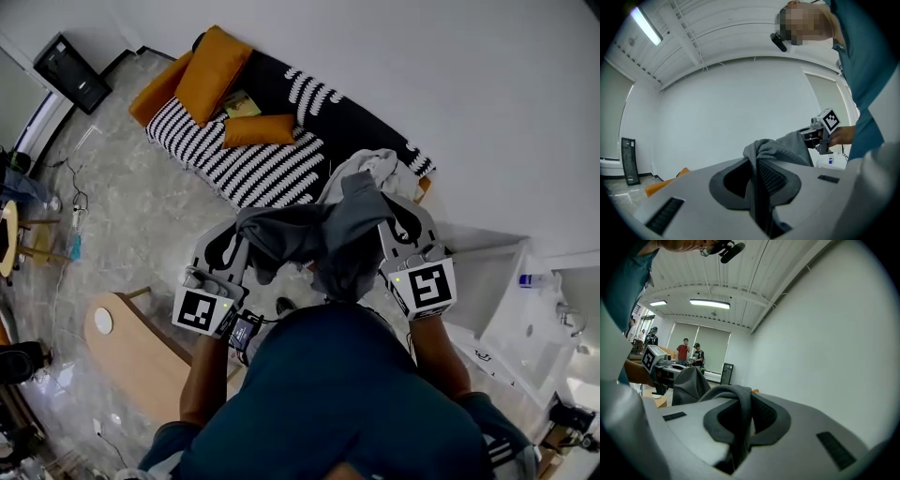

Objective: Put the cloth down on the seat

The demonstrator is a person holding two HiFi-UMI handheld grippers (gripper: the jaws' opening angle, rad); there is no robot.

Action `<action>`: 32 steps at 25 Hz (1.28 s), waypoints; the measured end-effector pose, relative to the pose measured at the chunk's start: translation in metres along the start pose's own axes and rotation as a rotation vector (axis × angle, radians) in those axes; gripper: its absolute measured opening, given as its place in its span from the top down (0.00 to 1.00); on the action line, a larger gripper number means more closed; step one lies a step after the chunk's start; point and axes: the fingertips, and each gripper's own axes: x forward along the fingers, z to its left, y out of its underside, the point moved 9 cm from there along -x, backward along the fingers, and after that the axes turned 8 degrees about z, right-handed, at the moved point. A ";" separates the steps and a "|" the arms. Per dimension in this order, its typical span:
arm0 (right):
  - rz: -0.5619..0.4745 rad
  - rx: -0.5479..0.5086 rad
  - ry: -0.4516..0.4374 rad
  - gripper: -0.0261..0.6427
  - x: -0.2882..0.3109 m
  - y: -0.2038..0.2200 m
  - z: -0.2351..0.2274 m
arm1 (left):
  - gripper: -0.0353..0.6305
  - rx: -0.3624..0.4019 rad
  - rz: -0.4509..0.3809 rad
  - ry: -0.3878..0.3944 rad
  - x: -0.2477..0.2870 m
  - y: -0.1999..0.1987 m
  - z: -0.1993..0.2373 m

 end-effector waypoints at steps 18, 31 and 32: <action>-0.013 0.010 -0.124 0.93 0.028 0.031 -0.061 | 0.88 -0.009 0.062 -0.104 0.048 0.000 -0.035; 0.036 0.020 -0.079 0.93 0.072 0.008 -0.029 | 0.88 -0.029 0.059 -0.036 0.043 0.008 0.035; 0.038 0.025 -0.072 0.93 0.076 0.005 -0.025 | 0.88 -0.035 0.050 -0.030 0.042 0.008 0.040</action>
